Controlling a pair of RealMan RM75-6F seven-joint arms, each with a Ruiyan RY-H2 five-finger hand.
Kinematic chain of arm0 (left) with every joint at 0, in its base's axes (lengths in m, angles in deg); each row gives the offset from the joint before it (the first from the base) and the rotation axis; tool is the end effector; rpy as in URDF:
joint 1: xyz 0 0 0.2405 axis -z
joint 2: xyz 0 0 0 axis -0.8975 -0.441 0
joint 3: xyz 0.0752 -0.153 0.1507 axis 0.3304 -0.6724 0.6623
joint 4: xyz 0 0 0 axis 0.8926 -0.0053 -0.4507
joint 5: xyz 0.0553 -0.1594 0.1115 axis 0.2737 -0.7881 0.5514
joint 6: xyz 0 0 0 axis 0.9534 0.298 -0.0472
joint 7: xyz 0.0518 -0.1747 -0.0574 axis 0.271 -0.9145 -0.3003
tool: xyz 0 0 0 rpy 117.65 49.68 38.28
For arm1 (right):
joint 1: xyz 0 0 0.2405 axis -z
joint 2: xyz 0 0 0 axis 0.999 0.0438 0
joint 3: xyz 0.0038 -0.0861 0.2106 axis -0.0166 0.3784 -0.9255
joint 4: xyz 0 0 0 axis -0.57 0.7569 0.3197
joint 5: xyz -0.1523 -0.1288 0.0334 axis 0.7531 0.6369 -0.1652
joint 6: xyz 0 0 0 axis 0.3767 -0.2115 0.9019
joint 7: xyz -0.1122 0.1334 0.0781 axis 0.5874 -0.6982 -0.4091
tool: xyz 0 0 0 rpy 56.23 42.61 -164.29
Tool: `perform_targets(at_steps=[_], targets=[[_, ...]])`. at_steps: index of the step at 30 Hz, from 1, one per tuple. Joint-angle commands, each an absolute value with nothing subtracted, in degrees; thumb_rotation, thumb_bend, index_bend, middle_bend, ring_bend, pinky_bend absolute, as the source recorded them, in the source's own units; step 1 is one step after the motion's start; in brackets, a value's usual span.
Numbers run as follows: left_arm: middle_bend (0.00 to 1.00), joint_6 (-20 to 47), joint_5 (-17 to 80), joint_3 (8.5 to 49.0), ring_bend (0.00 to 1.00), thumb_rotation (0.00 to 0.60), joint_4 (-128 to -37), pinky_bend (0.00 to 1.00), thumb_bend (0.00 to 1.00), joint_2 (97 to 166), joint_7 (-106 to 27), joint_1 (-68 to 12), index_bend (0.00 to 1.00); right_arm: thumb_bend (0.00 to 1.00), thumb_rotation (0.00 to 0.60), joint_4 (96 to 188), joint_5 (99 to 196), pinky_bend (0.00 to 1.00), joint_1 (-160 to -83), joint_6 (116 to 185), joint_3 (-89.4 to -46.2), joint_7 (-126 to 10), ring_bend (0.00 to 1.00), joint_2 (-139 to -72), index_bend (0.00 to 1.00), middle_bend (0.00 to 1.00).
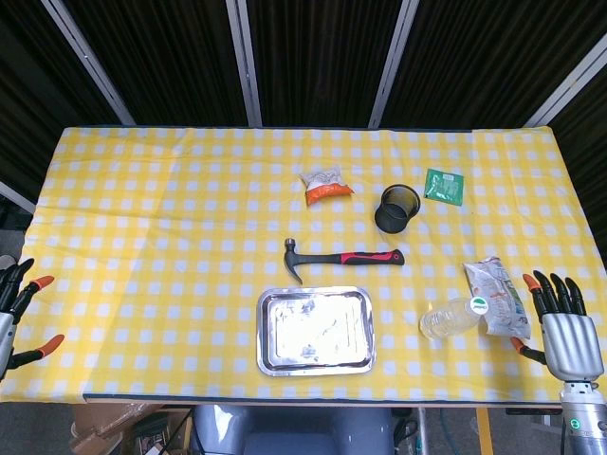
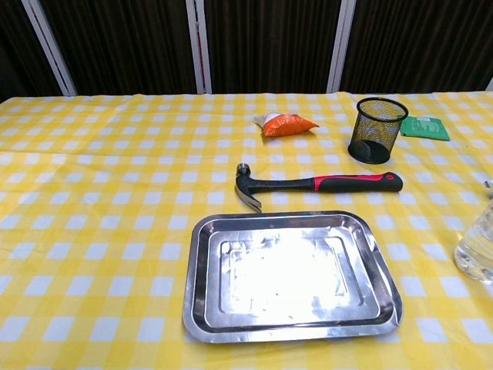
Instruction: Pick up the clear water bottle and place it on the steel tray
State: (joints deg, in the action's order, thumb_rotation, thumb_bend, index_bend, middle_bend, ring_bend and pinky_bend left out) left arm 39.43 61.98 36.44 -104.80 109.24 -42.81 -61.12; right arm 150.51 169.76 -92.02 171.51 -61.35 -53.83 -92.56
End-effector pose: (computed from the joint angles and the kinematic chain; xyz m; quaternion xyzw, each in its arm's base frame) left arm -0.2662 0.2057 0.1683 -0.5972 -0.3755 -0.4229 0.5688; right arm -0.3066 -0.2282 0.1426 0.5974 -0.3586 0.3579 0.6216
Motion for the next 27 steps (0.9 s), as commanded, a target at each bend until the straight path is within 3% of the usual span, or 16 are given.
perform_targets(at_steps=[1,15,27], targets=[[0.00,39.19,61.87,36.50,0.00,0.600,-105.02,0.00,0.18,109.23,-42.45,-61.08,0.19,0.19,0.600,150.57,169.83,0.00,-91.96,171.61,-61.35,-53.80,0.00,-92.50,0.10,0.10],[0.00,38.80,62.17,36.66,0.00,0.600,-105.48,0.00,0.18,109.23,-41.93,-60.98,0.19,0.19,0.600,151.66,170.38,0.00,-92.19,170.33,-60.73,-55.75,0.00,-92.23,0.10,0.10],[0.00,38.35,61.79,36.91,0.00,0.600,-105.71,0.00,0.18,109.22,-41.75,-61.17,0.19,0.19,0.600,153.90,171.48,0.00,-94.72,163.48,-59.31,-71.54,0.00,-90.58,0.12,0.10]])
